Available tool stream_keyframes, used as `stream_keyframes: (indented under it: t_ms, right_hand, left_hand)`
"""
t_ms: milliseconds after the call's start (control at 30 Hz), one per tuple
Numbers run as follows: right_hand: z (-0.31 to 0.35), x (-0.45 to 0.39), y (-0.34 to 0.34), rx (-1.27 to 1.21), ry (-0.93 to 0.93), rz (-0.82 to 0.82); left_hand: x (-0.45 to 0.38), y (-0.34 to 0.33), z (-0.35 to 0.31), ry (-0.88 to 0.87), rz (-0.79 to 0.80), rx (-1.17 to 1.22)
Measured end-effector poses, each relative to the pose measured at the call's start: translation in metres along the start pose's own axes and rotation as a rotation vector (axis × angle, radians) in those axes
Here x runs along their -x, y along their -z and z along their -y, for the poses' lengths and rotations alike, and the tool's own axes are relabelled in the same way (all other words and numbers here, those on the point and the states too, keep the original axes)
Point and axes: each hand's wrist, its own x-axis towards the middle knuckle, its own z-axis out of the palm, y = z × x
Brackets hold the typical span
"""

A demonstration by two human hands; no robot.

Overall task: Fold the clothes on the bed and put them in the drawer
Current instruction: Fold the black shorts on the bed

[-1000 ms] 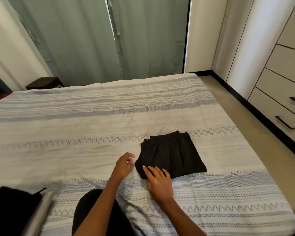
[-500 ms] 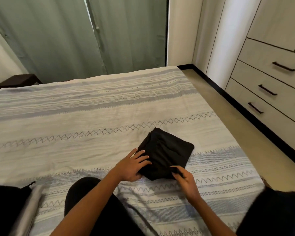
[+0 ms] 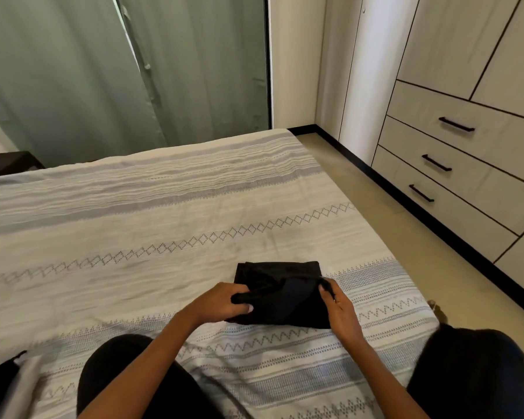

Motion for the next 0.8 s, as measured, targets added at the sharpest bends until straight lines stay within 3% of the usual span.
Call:
stream_keyframes:
  t_ms: [167, 333, 433, 500, 567, 633, 700, 733, 800]
  right_hand:
    - [0.010, -0.030, 0.000, 0.094, -0.021, -0.030]
    - [0.022, -0.077, -0.004, 0.267, -0.153, -0.096]
    - [0.016, -0.091, -0.007, 0.511, -0.229, -0.089]
    - [0.007, -0.093, -0.009, 0.650, -0.250, -0.058]
    - [0.002, -0.090, -0.010, 0.687, -0.221, -0.109]
    - [0.002, -0.087, -0.013, 0.718, -0.055, -0.241]
    - [0.001, -0.083, -0.024, 0.794, 0.200, -0.271]
    - [0.000, -0.082, -0.032, 0.859, 0.271, -0.215]
    - [-0.013, -0.080, -0.045, 0.978, 0.247, -0.020]
  left_hand:
    - [-0.025, 0.022, -0.011, 0.051, -0.098, 0.192]
    - [-0.070, 0.033, -0.017, 0.161, -0.301, 0.145]
    - [-0.095, 0.028, -0.013, 0.268, -0.386, 0.024]
    - [-0.102, 0.017, -0.012, 0.357, -0.488, -0.189]
    - [-0.099, 0.000, -0.016, 0.288, -0.698, -0.418]
    - [-0.092, -0.019, -0.028, 0.027, -0.856, -0.546]
    - [-0.087, -0.042, -0.030, -0.196, -0.829, -0.640]
    - [-0.088, -0.050, -0.024, -0.206, -0.764, -0.671]
    - [-0.090, -0.055, -0.003, -0.065, -0.546, -0.691]
